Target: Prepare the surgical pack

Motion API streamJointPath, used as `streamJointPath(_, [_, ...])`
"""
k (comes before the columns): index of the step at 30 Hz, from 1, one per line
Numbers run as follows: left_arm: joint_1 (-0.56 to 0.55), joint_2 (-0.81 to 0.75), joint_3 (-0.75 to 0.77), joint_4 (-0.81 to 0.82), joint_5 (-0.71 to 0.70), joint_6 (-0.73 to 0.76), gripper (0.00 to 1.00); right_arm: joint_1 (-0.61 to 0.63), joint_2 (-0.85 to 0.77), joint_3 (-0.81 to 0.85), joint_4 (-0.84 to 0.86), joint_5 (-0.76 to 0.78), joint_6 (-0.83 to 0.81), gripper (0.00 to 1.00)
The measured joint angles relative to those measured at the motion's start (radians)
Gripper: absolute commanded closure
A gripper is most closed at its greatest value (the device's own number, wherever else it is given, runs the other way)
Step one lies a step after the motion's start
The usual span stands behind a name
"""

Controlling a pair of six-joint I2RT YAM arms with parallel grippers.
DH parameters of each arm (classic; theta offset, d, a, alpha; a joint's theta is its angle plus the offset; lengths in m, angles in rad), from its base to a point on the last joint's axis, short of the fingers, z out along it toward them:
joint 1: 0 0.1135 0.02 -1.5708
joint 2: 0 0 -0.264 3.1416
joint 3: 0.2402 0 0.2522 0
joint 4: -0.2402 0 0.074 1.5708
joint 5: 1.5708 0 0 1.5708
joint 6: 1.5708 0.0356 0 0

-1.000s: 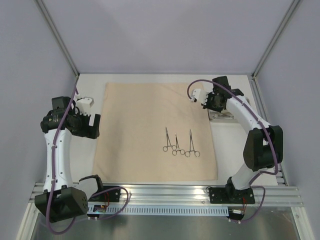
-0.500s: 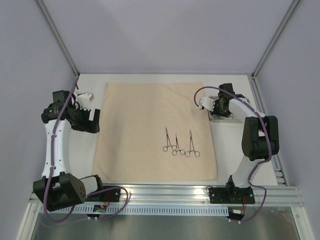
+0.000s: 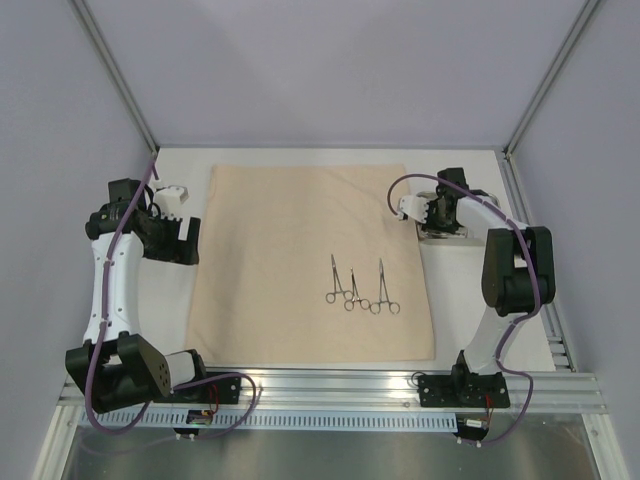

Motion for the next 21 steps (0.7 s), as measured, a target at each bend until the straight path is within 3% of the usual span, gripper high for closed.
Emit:
streamJointPath(5, [0.000,0.000,0.000,0.002,-0.013,0.000,0.03,-0.001,0.015,0.000,0.003,-0.006,-0.001,0.81])
streamJointPath(6, [0.000,0.001,0.000,0.002,-0.013,0.000,0.03,-0.001,0.019,0.000,0.002,-0.006,0.000,0.73])
streamJointPath(9, [0.000,0.001,0.000,0.003,-0.014,0.000,0.03,-0.001,0.021,0.000,0.003,-0.006,0.005,0.63])
streamJointPath(15, [0.000,0.002,0.000,0.003,-0.013,0.000,0.03,0.001,-0.004,0.000,0.025,0.002,0.026,0.60])
streamJointPath(21, [0.000,0.001,0.000,0.002,-0.013,0.000,0.03,0.033,-0.159,0.002,0.099,0.018,0.145,0.57])
